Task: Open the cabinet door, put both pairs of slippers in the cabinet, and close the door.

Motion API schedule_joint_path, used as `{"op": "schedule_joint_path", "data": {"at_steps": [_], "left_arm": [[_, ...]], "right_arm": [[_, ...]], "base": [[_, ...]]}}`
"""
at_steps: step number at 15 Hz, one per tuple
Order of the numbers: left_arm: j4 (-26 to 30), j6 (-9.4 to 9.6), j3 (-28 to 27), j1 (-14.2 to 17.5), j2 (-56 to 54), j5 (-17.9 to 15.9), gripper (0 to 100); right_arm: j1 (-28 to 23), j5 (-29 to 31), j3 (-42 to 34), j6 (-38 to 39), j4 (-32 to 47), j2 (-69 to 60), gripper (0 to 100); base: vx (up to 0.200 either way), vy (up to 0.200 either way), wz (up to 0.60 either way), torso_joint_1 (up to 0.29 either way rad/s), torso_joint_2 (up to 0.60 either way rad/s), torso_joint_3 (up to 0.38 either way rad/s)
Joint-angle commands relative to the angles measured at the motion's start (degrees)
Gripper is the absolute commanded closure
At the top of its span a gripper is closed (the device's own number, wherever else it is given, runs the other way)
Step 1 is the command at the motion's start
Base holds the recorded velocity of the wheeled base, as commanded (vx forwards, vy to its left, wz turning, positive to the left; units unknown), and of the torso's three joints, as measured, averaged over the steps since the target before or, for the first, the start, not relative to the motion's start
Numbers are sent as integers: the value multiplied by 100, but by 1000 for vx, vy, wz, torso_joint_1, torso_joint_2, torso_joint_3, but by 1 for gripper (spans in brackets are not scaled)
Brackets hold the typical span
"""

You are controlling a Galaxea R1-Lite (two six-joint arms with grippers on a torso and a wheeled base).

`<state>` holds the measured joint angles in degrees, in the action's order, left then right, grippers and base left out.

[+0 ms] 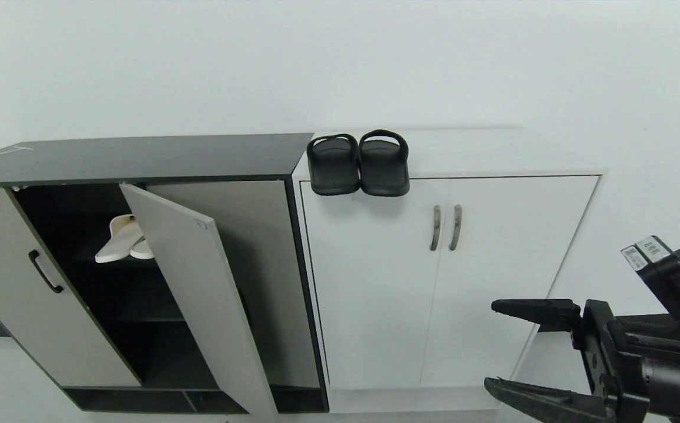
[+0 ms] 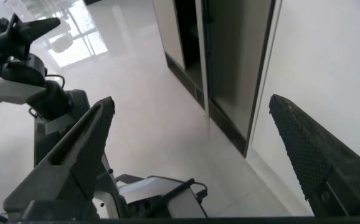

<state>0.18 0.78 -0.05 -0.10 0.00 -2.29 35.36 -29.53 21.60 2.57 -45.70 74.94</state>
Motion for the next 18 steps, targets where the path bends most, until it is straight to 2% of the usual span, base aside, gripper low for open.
{"op": "schedule_joint_path", "data": {"at_steps": [1, 15, 18], "left_arm": [[-1, 1, 5, 1, 9, 1, 100], [-1, -8, -4, 1, 9, 1, 100], [-1, 10, -4, 1, 9, 1, 100]], "right_arm": [[6, -1, 2, -2, 0, -32, 0], [-3, 35, 2, -2, -9, 276, 0], [-3, 70, 2, -2, -9, 285, 0]], "base": [[0, 0, 0, 203, -481, -276], [0, 0, 0, 235, -519, -284], [200, 0, 0, 80, -160, -84]]}}
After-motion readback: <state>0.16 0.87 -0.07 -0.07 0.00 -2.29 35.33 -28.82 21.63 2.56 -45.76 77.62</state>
